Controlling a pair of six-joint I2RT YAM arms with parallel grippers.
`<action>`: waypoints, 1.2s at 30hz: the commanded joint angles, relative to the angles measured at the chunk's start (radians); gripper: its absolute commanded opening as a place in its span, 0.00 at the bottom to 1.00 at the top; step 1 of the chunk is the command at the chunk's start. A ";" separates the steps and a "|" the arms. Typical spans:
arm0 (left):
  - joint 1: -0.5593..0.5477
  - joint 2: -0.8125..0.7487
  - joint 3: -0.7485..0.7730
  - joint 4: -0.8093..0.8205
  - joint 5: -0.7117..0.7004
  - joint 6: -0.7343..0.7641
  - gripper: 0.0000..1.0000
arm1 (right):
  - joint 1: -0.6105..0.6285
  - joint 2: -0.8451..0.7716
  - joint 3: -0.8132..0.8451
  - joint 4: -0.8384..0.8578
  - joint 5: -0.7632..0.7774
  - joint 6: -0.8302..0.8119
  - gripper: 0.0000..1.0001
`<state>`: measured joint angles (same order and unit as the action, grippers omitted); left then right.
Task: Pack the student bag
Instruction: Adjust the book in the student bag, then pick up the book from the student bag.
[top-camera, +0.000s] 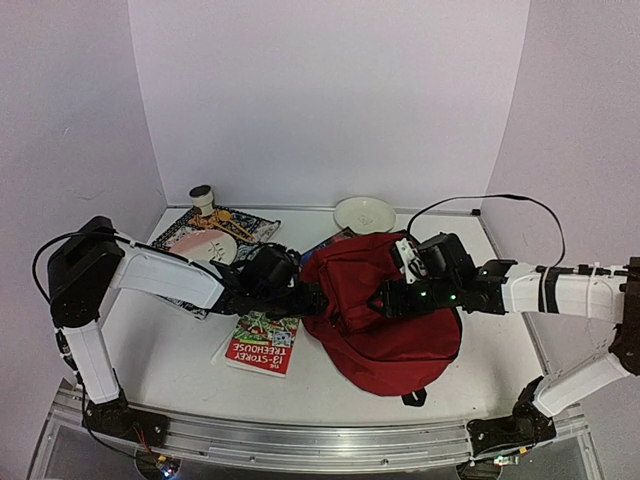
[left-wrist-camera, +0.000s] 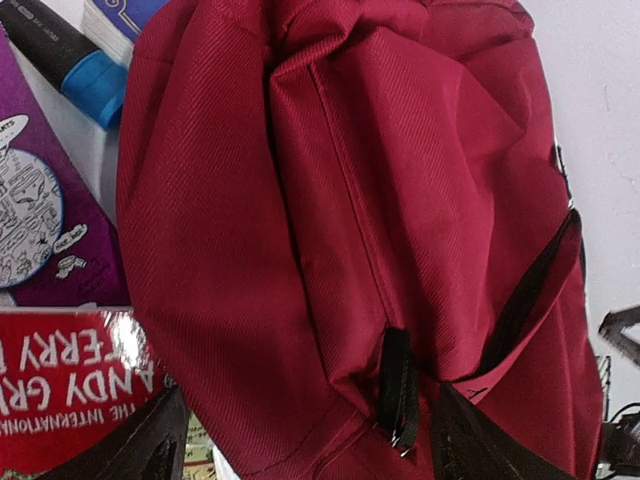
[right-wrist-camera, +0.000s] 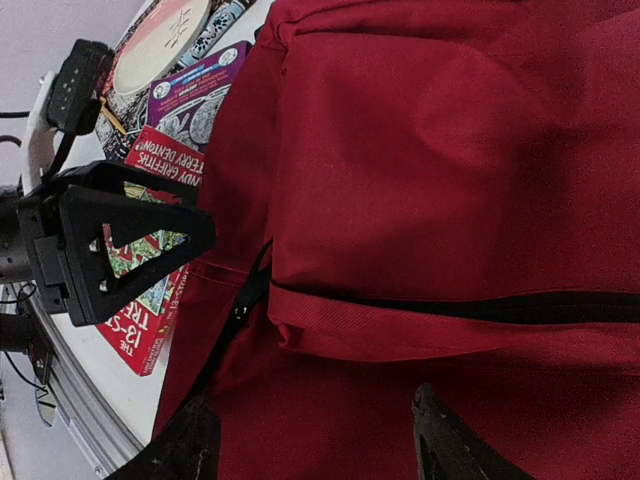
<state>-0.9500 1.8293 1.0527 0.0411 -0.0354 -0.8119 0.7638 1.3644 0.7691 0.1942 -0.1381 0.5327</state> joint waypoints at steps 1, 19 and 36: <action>0.023 0.050 0.068 -0.035 0.052 0.004 0.82 | 0.029 0.027 0.006 0.044 0.024 0.015 0.66; 0.023 0.130 0.146 -0.035 0.127 -0.012 0.68 | 0.077 0.139 0.038 -0.007 0.259 0.094 0.75; 0.008 0.160 0.148 0.027 0.188 -0.047 0.68 | 0.071 0.380 0.171 0.016 0.317 0.060 0.79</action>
<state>-0.9297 1.9712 1.1725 0.0436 0.1172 -0.8458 0.8402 1.7124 0.8932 0.2145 0.1262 0.6099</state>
